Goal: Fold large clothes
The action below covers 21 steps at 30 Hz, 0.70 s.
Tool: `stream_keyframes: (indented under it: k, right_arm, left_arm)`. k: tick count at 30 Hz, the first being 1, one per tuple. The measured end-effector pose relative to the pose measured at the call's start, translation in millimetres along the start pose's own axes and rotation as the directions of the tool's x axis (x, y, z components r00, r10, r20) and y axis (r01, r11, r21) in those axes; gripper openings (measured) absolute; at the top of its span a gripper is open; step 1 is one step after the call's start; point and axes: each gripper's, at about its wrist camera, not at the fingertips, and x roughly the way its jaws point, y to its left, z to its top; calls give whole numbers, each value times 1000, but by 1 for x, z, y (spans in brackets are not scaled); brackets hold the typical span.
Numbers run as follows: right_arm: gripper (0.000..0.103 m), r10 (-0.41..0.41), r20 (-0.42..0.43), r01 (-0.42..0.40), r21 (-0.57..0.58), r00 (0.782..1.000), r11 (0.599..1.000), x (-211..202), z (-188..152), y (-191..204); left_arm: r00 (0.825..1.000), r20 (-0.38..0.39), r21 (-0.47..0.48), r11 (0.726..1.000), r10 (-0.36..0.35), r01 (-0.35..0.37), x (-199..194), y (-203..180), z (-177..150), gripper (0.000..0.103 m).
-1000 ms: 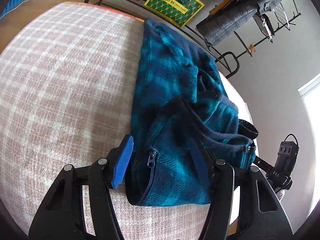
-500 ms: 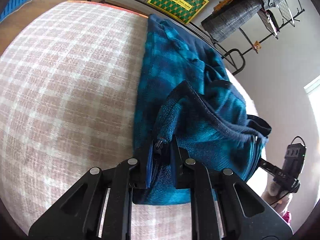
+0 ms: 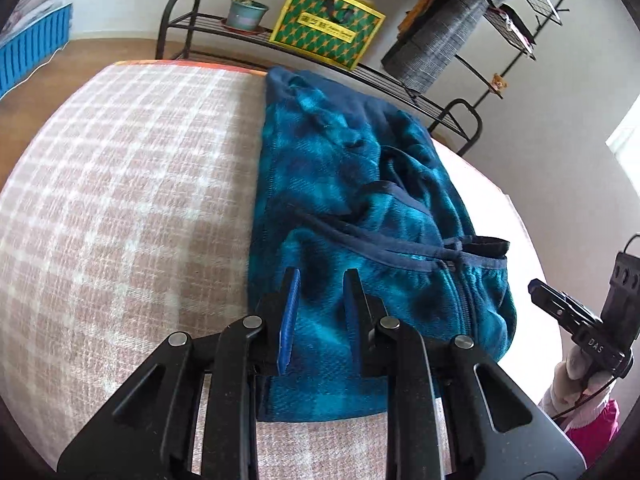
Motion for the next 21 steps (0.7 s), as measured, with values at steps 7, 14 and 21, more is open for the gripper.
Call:
stream_keyframes:
  k: [7,14,21]
  right_arm:
    - [27,-57,-56,57,-12,997,998,52,10,3]
    - [21,-109,-166,112,11,980,994,97,0,-19]
    - [25,-86,-142,93,40,986,995,71,7,-17]
  left_arm:
    - [996,-61,66,996,58,-54,50,-17,4,20]
    - [992,-55,138,984,117,-108,85,-10,-3,25]
    - [995,-76,65,996,60,-55,67,-1,7,25]
